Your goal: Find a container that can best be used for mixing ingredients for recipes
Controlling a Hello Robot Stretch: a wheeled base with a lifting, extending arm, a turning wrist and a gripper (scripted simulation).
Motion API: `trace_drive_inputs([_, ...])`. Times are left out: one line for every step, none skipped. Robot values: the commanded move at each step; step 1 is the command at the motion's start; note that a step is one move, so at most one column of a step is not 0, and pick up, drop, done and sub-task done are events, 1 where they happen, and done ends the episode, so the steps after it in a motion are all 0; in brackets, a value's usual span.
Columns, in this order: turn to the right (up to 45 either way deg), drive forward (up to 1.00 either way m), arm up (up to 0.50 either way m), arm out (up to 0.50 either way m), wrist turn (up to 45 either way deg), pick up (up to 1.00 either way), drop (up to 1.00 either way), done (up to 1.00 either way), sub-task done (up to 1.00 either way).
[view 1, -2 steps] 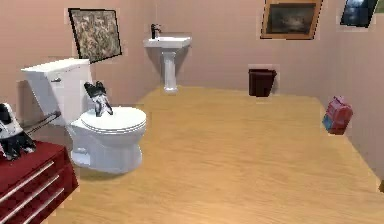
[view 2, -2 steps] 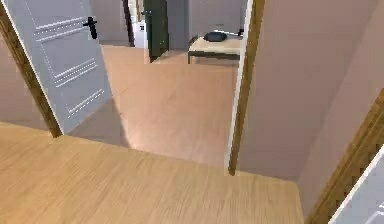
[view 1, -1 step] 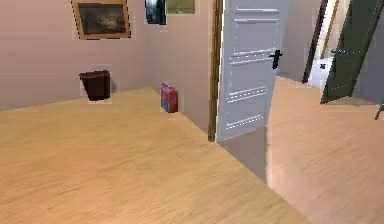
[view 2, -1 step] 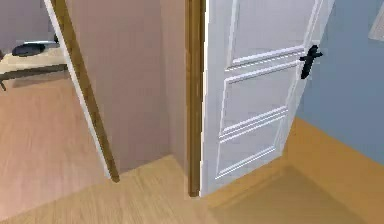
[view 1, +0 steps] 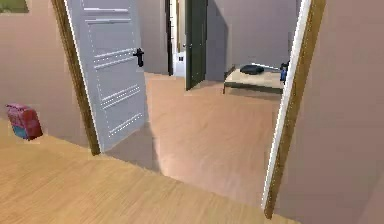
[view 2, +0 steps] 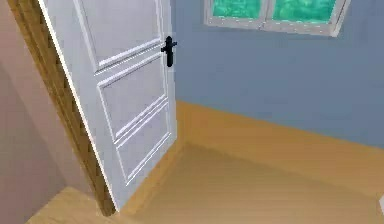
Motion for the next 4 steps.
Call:
trace_drive_inputs([0.0,1.0,0.0,0.0,0.0,0.0,0.0,0.0,0.0])
trace_drive_inputs([0.0,0.2,0.0,0.0,0.0,0.0,0.0,0.0,0.0])
trace_drive_inputs([3.0,0.0,0.0,0.0,0.0,0.0,0.0,0.0,0.0])
trace_drive_inputs([0.0,1.0,0.0,0.0,0.0,0.0,0.0,0.0,0.0])
